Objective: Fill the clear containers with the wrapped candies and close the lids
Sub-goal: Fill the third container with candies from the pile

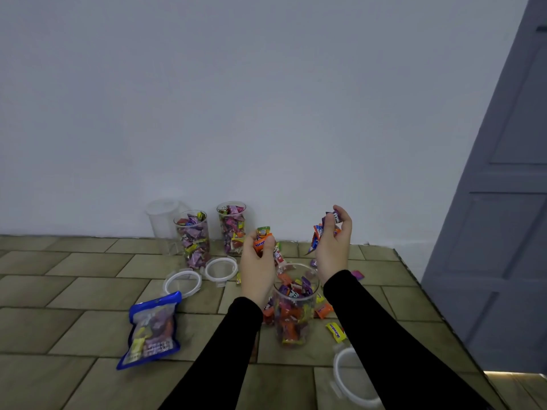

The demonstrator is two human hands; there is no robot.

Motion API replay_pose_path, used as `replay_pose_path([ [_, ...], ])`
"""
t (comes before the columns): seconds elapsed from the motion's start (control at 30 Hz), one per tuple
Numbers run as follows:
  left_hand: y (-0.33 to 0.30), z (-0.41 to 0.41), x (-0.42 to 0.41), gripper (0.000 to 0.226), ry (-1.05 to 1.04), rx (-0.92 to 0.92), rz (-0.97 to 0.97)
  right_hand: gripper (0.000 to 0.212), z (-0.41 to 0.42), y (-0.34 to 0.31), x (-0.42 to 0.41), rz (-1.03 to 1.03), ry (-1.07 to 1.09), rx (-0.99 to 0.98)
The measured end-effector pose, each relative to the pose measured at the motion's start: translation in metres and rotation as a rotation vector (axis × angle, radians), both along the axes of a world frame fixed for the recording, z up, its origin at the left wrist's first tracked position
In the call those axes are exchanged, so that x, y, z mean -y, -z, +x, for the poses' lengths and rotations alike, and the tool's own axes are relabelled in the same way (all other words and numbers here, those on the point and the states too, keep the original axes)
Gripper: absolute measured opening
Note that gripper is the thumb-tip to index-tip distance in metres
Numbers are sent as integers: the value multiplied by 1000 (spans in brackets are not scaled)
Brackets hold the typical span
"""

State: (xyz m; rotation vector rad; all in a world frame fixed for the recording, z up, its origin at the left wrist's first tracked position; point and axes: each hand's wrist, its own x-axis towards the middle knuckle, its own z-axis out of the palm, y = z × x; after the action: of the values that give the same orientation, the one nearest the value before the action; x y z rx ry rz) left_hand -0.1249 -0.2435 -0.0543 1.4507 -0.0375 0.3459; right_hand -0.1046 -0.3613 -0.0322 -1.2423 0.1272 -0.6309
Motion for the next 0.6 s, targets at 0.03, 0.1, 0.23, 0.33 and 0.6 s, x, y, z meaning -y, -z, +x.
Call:
replay_pose_path([
  [0.03,1,-3,2,15,-3,13,8,19,1,2,-1,19,15,-8],
  [0.1,7,-5,3,13,-11,21,37,18,1,5,-3,49,43,-8],
  [0.23,15,-9,4,22,-36,75,146,21,3,9,-6,81,65,-27],
  [0.33,12,-18,7,21,-15,104,208,25,3,12,-5,100,81,-58],
  [0.6,20,-10,10,25,-18,127,253,17,7,21,-4,168,94,-139],
])
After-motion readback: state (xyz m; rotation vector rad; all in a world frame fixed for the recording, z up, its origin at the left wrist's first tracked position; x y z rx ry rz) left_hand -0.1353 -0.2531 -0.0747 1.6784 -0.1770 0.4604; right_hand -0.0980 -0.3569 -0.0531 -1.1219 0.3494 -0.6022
